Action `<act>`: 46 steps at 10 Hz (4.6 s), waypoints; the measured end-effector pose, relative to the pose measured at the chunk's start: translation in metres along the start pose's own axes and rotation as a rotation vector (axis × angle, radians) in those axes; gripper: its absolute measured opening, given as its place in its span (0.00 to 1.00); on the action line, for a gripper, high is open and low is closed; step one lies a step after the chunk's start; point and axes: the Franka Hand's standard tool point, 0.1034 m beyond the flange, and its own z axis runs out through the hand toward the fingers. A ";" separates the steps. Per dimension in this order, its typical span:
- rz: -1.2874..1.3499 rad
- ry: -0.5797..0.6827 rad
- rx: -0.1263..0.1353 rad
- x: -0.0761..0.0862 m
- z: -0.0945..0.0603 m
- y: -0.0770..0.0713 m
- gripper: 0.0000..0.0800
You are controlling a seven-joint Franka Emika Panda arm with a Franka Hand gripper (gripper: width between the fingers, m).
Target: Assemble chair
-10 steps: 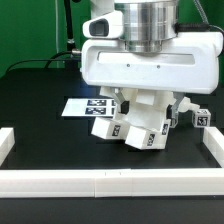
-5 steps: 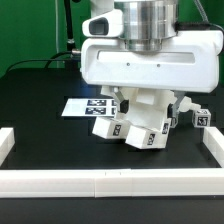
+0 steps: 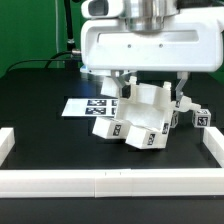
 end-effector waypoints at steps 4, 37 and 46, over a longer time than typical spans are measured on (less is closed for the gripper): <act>0.006 0.014 -0.011 -0.010 0.020 -0.001 0.81; -1.079 -0.026 0.030 -0.069 -0.025 0.057 0.81; -1.038 -0.026 0.027 -0.122 -0.001 0.099 0.81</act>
Offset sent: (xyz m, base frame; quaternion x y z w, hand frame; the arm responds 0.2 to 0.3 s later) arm -0.0208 0.0168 -0.0404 -0.0278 0.0313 0.0137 0.9990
